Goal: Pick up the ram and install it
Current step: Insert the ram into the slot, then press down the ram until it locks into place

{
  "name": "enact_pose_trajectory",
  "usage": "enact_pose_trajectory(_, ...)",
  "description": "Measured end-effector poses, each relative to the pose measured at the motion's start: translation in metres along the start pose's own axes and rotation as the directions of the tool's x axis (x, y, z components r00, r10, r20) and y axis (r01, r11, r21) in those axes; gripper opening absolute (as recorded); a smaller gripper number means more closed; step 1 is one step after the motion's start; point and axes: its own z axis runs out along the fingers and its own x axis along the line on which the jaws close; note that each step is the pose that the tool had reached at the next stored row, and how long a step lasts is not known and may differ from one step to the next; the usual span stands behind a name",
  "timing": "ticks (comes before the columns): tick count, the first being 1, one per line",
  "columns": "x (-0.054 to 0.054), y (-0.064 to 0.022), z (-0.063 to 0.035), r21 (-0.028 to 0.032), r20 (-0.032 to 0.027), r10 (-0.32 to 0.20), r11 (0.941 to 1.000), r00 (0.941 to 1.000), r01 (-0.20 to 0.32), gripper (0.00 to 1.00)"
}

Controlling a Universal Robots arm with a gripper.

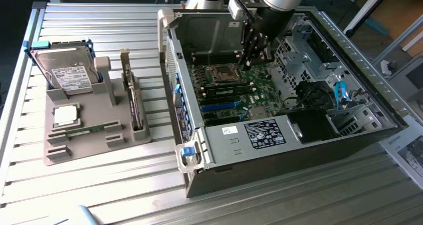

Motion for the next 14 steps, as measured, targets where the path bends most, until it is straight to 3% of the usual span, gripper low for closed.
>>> enact_pose_trajectory(14, 0.0000, 0.0000, 0.0000, 0.0000, 0.0000, 0.000, 1.0000, 1.0000, 0.000, 0.24)
